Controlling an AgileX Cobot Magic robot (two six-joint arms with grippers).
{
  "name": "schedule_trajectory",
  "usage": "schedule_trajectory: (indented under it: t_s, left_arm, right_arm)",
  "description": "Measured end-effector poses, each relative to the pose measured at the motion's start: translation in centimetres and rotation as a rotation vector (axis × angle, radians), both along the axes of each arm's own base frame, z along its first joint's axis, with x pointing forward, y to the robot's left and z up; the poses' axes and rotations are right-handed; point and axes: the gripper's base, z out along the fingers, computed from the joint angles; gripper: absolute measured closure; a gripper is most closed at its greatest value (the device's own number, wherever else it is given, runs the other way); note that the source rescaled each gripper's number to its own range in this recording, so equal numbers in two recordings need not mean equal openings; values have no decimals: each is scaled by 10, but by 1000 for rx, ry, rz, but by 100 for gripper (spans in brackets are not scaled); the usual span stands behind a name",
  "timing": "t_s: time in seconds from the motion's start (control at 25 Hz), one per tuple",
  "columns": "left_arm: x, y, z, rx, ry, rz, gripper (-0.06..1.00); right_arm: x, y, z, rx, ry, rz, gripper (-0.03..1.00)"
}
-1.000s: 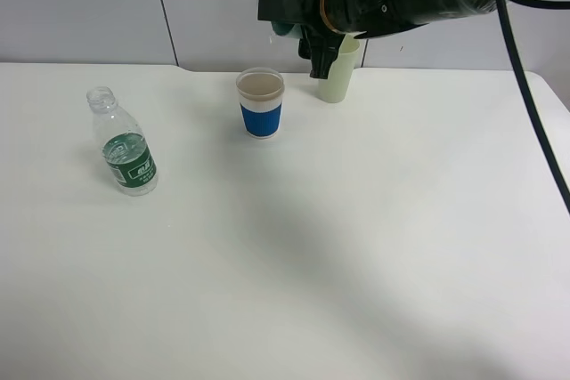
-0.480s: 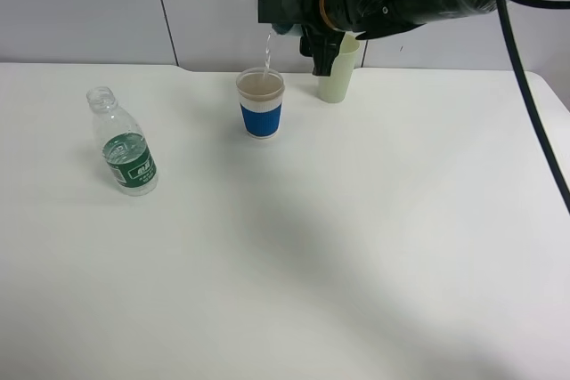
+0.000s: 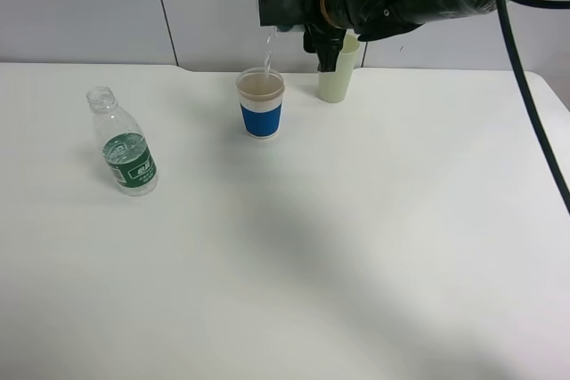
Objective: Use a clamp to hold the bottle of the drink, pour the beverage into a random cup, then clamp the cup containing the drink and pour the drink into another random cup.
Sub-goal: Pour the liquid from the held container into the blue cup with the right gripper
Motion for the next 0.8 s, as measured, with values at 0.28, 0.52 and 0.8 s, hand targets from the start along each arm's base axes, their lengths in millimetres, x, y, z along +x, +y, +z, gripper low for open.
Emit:
schedule_trajectory:
  t_s: [0.28, 0.52, 0.8]
  left_arm:
    - [0, 0, 0, 0, 0, 0, -6]
    - [0, 0, 0, 0, 0, 0, -6]
    - [0, 0, 0, 0, -1, 0, -6]
  right_arm:
    - [0, 0, 1, -25, -18, 16, 96]
    - [1, 1, 2, -41, -29, 26, 96]
    - [1, 1, 2, -41, -29, 26, 96]
